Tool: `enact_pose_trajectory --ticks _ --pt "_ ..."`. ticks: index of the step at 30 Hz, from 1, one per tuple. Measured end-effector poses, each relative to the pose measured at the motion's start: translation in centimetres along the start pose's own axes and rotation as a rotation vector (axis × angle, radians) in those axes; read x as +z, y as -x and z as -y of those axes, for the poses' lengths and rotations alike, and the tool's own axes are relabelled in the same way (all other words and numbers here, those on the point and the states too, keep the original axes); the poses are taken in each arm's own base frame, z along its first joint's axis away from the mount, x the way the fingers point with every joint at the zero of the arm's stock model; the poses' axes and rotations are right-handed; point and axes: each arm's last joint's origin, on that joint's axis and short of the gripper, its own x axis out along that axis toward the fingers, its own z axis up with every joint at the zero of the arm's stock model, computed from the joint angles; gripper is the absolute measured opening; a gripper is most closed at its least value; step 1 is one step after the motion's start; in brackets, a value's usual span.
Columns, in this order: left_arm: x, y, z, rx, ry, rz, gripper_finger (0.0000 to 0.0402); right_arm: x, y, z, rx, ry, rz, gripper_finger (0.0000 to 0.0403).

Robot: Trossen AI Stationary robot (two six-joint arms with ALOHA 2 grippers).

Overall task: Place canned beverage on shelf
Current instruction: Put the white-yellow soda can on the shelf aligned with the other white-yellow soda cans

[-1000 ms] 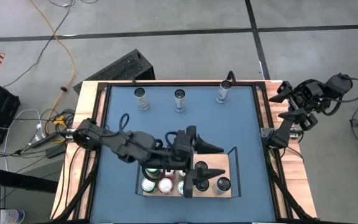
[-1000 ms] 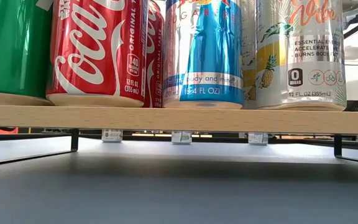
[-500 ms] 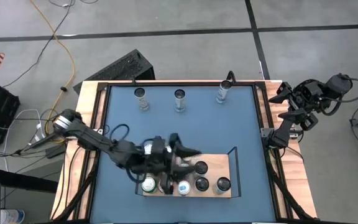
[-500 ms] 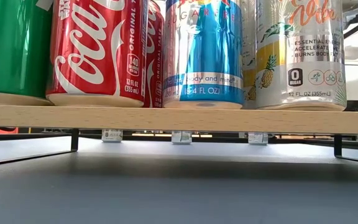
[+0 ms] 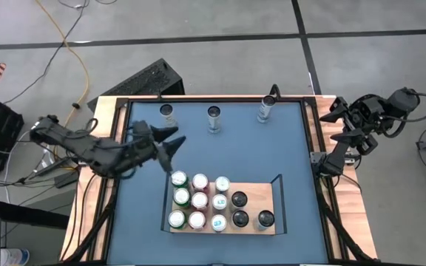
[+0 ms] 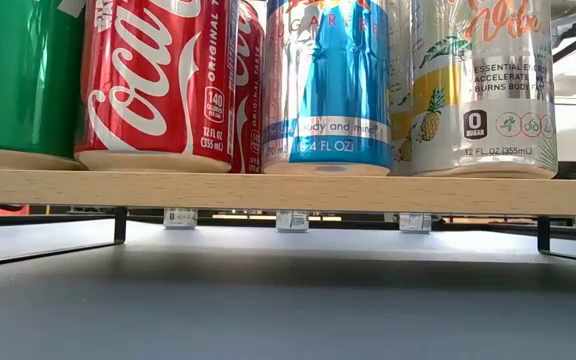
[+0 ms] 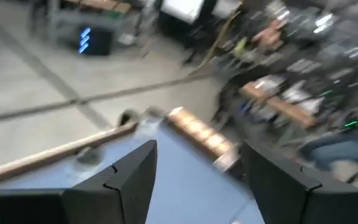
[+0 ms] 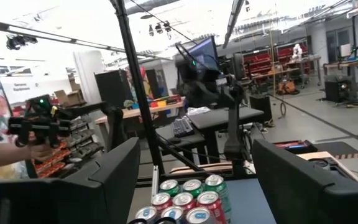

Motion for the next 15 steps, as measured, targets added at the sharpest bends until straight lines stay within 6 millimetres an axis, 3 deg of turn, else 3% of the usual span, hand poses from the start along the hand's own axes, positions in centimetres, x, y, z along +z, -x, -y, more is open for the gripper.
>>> enact_pose_trajectory --ticks 3,8,15 --pt "-1.6 -0.2 -2.7 0.056 -0.014 -0.029 0.0229 0.0 0.0 0.0 -0.015 0.007 0.000 0.0301" --pt "-1.2 0.6 -6.5 0.106 -0.003 0.010 0.0234 0.0 0.0 0.0 -0.016 0.014 0.000 0.0301" --pt "0.2 0.3 -8.7 0.165 -0.254 0.020 0.0236 0.0 0.0 0.0 -0.016 0.003 0.003 0.0301"
